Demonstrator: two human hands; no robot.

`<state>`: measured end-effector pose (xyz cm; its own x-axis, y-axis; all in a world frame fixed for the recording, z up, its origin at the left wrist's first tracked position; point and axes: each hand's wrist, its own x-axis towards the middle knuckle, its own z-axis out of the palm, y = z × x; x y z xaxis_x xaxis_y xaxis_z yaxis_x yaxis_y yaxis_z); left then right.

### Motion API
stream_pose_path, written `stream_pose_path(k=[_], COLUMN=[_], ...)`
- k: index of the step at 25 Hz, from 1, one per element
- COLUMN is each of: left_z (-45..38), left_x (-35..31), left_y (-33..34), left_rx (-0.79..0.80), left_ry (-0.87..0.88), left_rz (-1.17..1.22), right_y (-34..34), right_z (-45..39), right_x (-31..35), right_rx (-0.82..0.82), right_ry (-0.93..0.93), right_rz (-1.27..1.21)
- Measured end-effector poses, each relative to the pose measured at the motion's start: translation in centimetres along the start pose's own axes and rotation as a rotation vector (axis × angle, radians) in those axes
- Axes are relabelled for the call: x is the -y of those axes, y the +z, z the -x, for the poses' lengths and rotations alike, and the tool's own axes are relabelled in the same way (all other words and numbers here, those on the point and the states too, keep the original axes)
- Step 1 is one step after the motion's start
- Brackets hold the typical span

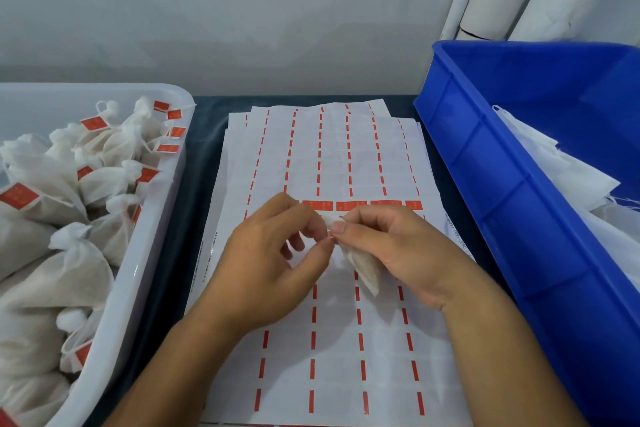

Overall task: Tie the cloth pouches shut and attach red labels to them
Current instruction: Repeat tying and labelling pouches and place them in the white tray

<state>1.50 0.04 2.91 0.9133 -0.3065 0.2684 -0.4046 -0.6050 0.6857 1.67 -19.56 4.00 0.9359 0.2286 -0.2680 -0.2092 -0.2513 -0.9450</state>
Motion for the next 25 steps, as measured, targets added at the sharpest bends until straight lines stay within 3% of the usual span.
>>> stream_pose_path(k=[3,6,9,12,15,18,20,22,25], left_z=[0.0,-0.3,-0.6,-0.8,-0.8,-0.7,-0.7,-0.8,-0.9], left_x=[-0.3,-1.0,-1.4,-1.5,-1.3,-1.2,-1.2,-0.7,1.2], left_y=[0.2,0.2,0.0,-0.7,-1.4,-1.8,-1.5,-1.1,-0.9], left_rx=[0.009,0.048,0.014,-0.083,-0.155,-0.195,-0.190,-0.205,-0.317], left_ry=[-0.127,-0.370,-0.594,-0.635,-0.590,-0.578,-0.568,-0.545,-0.492], left_rz=[0.188,0.436,0.858,1.202,1.345,1.330,1.185,0.879,0.327], right_y=[0.2,0.3,0.3,0.3,0.7,1.2,1.1,1.0,0.6], right_z=[0.0,0.1,0.4,0.6,0.6,0.5,0.4,0.1,-0.5], right_x=[0.0,0.2,0.5,0.6,0.4,0.2,0.1,-0.2,-0.7], right_rx=[-0.017,-0.026,0.008,-0.034,-0.106,-0.163,-0.195,-0.259,-0.483], right_ry=[-0.044,-0.124,-0.205,-0.276,-0.289,-0.305,-0.311,-0.304,-0.289], right_rz=[0.015,0.067,0.069,0.091,0.193,0.261,0.289,0.297,0.264])
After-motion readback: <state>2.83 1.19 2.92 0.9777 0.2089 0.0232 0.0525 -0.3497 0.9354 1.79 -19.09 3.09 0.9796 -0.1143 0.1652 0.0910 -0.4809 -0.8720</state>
